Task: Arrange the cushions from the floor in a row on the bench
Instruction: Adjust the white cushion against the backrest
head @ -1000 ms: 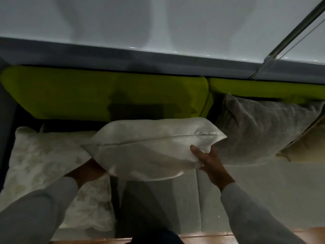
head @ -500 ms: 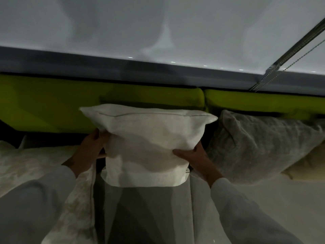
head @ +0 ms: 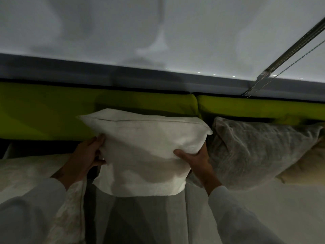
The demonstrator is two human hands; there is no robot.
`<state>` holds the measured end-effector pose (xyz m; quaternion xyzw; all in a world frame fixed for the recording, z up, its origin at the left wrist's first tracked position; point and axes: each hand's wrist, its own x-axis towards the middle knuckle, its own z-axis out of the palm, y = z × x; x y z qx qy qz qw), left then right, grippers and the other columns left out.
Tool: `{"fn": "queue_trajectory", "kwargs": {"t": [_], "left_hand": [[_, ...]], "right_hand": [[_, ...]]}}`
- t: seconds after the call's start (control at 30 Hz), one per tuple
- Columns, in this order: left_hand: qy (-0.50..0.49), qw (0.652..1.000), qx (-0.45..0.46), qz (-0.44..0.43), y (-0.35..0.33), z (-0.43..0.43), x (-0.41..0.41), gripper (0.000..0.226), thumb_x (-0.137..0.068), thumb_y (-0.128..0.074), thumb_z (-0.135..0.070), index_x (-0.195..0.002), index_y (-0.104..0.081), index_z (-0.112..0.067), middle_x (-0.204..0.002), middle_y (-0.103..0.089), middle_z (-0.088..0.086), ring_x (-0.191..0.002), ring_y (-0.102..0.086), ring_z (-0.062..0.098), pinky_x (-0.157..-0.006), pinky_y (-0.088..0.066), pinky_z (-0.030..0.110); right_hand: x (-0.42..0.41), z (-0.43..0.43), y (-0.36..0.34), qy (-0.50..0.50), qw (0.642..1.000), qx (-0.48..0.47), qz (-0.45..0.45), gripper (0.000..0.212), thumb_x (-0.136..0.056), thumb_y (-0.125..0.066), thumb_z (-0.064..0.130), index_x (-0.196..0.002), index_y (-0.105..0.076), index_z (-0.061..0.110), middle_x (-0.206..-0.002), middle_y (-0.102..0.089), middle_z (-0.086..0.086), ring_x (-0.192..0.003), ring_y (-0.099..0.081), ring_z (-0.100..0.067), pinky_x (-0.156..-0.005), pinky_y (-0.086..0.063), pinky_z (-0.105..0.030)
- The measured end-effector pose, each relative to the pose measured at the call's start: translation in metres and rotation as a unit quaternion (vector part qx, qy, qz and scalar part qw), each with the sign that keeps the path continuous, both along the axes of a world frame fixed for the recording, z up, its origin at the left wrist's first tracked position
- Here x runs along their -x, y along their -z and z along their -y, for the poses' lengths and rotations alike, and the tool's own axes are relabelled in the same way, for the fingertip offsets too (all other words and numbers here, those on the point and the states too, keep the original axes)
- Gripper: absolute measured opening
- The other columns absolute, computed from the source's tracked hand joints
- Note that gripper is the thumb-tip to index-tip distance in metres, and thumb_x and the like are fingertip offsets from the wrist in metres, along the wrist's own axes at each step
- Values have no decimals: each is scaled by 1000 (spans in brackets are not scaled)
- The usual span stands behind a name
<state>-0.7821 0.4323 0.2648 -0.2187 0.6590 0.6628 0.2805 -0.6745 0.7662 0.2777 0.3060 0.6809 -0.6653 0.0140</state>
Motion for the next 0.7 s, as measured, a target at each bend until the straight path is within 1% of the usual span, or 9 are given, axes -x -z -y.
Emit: {"fn": "queue_trajectory", "kwargs": {"t": [0.07,0.13,0.23,0.27,0.33,0.47,0.53,0.63,0.7], "left_hand": [[8,1000,13,-2,-4,-4,0,13,-91,-61,-42,-88,-72,-48,-98,-75,-10,-97,-68,17,-60,-58,38],[-1,999,22,-26,-13,-2,3,19,-91,-58,-38,-90,-69,-53,-100,-73,-12,-95,-68,16,-62,-56,36],[-6,996,12,-88,-29,5,11,18,-89,-58,-38,-100,-69,-47,-97,-76,-12,-91,-72,16,-66,-54,32],[-13,995,11,-98,-33,7,14,17,-91,-59,-37,-101,-70,-43,-99,-76,-9,-91,-72,18,-69,-54,34],[-37,994,16,-102,-42,9,21,12,-92,-62,-36,-99,-72,-38,-99,-76,-5,-91,-72,21,-72,-55,38],[-110,989,30,-97,-53,12,31,15,-86,-70,-40,-96,-74,-29,-88,-78,-4,-74,-75,15,-55,-58,29],[-131,987,30,-92,-53,10,31,26,-85,-70,-44,-105,-73,-28,-92,-77,-5,-75,-74,14,-56,-58,30],[-159,984,41,-67,-48,4,28,39,-85,-69,-48,-117,-68,-25,-102,-70,-6,-88,-67,16,-69,-56,35],[-152,985,57,-67,-46,4,28,35,-88,-65,-48,-114,-66,-24,-97,-68,-7,-84,-66,14,-62,-53,28]], "right_hand": [[-7,-2,4,4,1000,29,5,102,-57,-98,33,-143,-43,38,-128,-65,8,-109,-68,-10,-81,-62,-32],[-3,-6,0,20,999,48,8,78,-64,-92,44,-133,-54,40,-121,-71,10,-102,-71,-6,-74,-60,-24],[16,-18,-11,83,996,43,17,37,-77,-74,59,-109,-68,42,-111,-73,13,-102,-70,-7,-83,-59,-28],[23,-22,-13,109,993,41,25,27,-82,-72,55,-103,-70,38,-108,-73,13,-103,-69,-10,-86,-58,-33],[34,-28,-19,166,985,44,32,12,-88,-73,39,-93,-74,28,-99,-76,6,-98,-71,-17,-78,-59,-34],[48,-34,-25,219,975,-3,19,12,-90,-74,24,-91,-76,12,-96,-76,-7,-90,-71,-22,-77,-61,-37],[52,-34,-26,247,969,-21,13,21,-89,-75,25,-87,-73,4,-84,-70,-10,-77,-64,-20,-69,-55,-36],[51,-30,-21,282,957,-60,23,23,-89,-73,31,-88,-73,8,-77,-64,-4,-68,-55,-14,-63,-46,-28],[47,-29,-18,280,955,-95,35,20,-91,-71,34,-91,-74,15,-77,-65,2,-69,-56,-9,-62,-44,-21]]}}
